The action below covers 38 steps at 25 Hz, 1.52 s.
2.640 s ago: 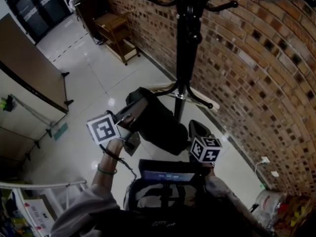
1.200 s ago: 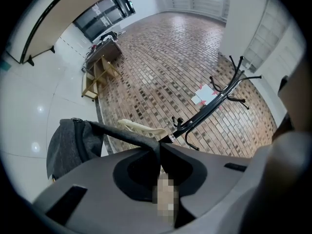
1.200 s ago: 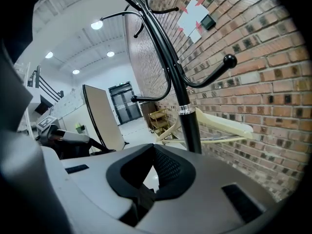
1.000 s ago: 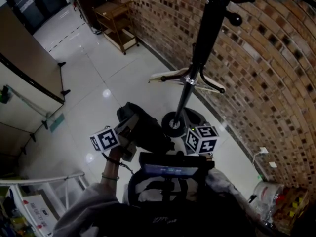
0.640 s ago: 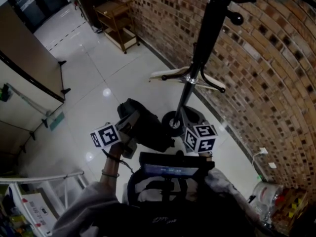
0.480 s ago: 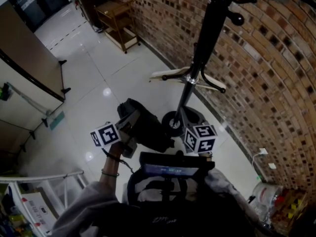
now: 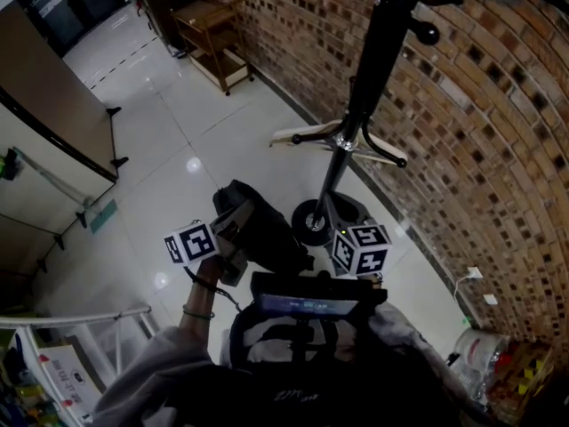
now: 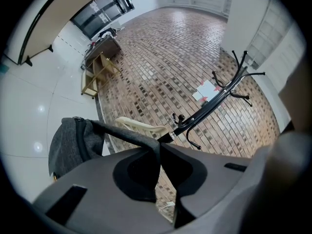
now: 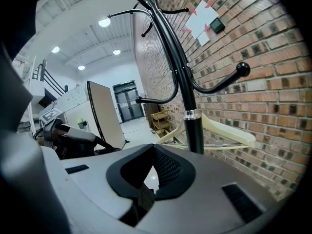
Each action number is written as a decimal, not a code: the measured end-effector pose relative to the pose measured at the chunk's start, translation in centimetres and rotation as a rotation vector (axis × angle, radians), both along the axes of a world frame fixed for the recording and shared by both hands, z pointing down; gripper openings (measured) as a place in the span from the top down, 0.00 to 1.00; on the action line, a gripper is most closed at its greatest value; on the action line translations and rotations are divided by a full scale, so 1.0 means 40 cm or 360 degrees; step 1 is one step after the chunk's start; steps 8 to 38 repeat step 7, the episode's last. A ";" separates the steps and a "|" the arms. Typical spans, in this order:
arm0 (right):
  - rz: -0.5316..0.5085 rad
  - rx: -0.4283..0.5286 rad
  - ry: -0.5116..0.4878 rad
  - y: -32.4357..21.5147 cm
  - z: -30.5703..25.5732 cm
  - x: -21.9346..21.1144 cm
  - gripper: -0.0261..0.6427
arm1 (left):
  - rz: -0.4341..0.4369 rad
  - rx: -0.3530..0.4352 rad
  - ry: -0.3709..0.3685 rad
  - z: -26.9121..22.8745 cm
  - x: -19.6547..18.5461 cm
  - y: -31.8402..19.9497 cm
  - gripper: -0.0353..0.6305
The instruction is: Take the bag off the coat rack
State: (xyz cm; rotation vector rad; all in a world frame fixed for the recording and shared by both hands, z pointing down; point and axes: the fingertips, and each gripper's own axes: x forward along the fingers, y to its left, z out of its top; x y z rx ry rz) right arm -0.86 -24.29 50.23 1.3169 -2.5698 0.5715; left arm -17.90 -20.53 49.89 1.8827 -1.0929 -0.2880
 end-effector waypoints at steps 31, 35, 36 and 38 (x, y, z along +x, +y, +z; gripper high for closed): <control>-0.0011 -0.0011 0.0005 0.000 0.008 -0.001 0.96 | 0.0013 -0.0012 -0.0004 0.005 0.011 -0.002 0.89; -0.0011 -0.0011 0.0005 0.000 0.008 -0.001 0.96 | 0.0013 -0.0012 -0.0004 0.005 0.011 -0.002 0.89; -0.0011 -0.0011 0.0005 0.000 0.008 -0.001 0.96 | 0.0013 -0.0012 -0.0004 0.005 0.011 -0.002 0.89; -0.0011 -0.0011 0.0005 0.000 0.008 -0.001 0.96 | 0.0013 -0.0012 -0.0004 0.005 0.011 -0.002 0.89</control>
